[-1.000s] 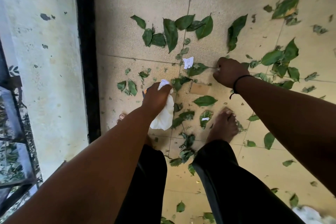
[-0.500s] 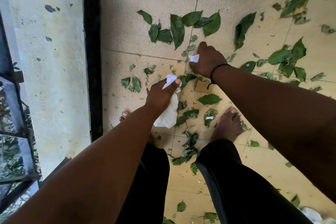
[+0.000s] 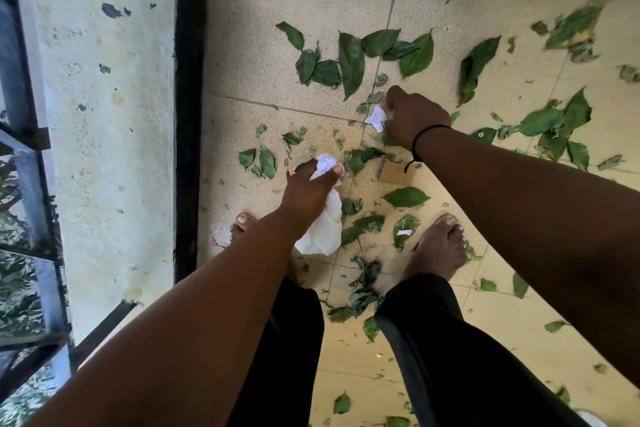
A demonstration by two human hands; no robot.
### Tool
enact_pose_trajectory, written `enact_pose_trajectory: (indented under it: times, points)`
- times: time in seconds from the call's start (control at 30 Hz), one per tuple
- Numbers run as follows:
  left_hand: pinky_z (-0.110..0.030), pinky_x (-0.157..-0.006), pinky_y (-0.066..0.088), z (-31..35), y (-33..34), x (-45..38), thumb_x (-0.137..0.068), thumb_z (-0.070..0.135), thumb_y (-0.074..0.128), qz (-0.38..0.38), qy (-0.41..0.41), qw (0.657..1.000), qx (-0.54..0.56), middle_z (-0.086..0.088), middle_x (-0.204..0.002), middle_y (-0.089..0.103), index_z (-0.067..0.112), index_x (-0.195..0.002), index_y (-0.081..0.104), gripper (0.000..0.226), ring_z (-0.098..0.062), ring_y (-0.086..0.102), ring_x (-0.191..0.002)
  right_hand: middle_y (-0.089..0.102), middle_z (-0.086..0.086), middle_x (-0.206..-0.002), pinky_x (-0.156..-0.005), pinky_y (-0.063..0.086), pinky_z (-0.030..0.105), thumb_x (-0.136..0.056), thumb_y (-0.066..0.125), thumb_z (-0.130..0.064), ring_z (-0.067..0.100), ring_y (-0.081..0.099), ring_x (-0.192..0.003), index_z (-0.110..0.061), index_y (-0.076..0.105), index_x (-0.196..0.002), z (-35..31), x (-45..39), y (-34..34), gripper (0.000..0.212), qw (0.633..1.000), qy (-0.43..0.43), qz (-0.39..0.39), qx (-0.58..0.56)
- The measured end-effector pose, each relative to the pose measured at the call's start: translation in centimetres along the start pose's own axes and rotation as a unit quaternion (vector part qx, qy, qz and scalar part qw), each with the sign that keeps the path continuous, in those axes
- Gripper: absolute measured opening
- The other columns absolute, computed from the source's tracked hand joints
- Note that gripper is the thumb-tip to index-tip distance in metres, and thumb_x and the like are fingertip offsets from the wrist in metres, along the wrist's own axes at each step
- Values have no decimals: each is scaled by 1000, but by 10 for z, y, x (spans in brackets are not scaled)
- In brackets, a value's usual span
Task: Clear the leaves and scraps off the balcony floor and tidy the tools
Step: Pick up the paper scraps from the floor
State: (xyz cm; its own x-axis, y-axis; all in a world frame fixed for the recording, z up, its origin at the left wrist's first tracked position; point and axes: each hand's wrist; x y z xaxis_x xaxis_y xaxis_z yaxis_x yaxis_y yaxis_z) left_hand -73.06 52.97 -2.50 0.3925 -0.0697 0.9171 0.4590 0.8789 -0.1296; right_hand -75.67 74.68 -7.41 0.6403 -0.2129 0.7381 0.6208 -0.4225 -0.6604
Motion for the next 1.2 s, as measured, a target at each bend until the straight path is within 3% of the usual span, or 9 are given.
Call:
enact_pose_trajectory:
  times: [0.33, 0.47, 0.57, 0.7, 0.87, 0.97, 1.03, 1.1, 1.2]
  points:
    - [-38, -89, 51, -4, -5, -9, -91, 19, 66, 22, 6, 1000, 11, -4, -102, 64, 23, -116, 52, 30, -21, 63, -93, 59, 12, -100, -65, 41, 35, -91, 57, -39, 33, 58, -88, -7, 41, -124, -8, -1, 1, 48, 1000, -22, 5, -20]
    - [-41, -90, 52, -9, -4, -9, -90, 19, 68, 16, 7, 1000, 23, -3, -101, 66, 27, -113, 56, 28, -21, 65, -91, 61, 15, -107, -65, 38, 34, -94, 53, -31, 33, 59, -92, -8, 47, -117, -6, -5, 7, 34, 1000, -8, 11, -17]
    - [-30, -84, 50, -10, -2, -6, -88, 18, 71, 13, 21, 999, 22, 7, -91, 65, 25, -102, 61, 19, -11, 62, -85, 60, 13, -114, -69, 36, 32, -96, 50, -28, 32, 57, -99, -12, 53, -107, -5, -5, 4, 20, 999, -5, -7, -33]
    - [-20, -78, 46, -10, 0, 0, -86, 22, 74, 10, 22, 999, 21, 2, -103, 71, 15, -109, 68, 25, -10, 64, -91, 55, 8, -90, -64, 30, 31, -97, 48, -30, 27, 48, -80, -13, 49, -96, -4, 8, -2, 17, 994, -39, 29, -95]
    - [-29, -92, 50, -1, 11, 20, -77, 44, 78, 2, 2, 999, 42, 3, -117, 70, 20, -121, 67, 52, -15, 64, -109, 39, 0, -71, -52, 21, 32, -91, 49, -18, 21, 39, -66, -21, 34, -70, -7, 45, 5, 26, 967, 10, 2, -256]
    - [-37, -96, 52, 6, 24, 39, -70, 55, 81, -13, -14, 998, 64, -1, -118, 70, 21, -121, 68, 62, -21, 66, -109, 50, 5, -78, -52, 32, 29, -92, 45, -8, 18, 45, -65, -19, 43, -75, -14, 74, 14, 20, 922, 85, -91, -367]
    - [-42, -96, 53, 11, 37, 55, -64, 59, 82, -31, -21, 996, 79, -2, -116, 71, 21, -120, 68, 69, -22, 68, -105, 53, 8, -88, -57, 42, 19, -97, 40, -6, 14, 49, -67, -10, 57, -95, -17, 99, 21, 17, 878, 99, -180, -433]
    - [-33, -84, 57, 17, 50, 74, -75, 41, 80, -41, -10, 993, 109, -3, -102, 75, 17, -111, 71, 44, -16, 71, -90, 61, 9, -86, -70, 46, 26, -96, 41, -10, 22, 56, -75, -4, 68, -103, -21, 129, 21, 29, 770, 140, -204, -587]
    - [-15, -68, 53, 24, 66, 103, -89, 21, 71, -51, 29, 997, 44, 10, -89, 71, 27, -99, 69, 12, -1, 67, -75, 68, 8, -71, -71, 48, 30, -97, 43, -23, 28, 59, -76, -16, 75, -71, -16, 165, 21, 41, 582, 236, -193, -754]
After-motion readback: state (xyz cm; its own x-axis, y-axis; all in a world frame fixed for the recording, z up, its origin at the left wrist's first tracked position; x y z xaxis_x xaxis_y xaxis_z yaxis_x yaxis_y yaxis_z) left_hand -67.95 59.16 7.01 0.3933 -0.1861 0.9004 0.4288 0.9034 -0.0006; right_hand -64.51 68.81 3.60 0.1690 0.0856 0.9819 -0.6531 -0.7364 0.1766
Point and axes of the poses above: each hand's wrist, its own x-axis away from the middle knuckle, its own y-axis out of the palm, z = x × y
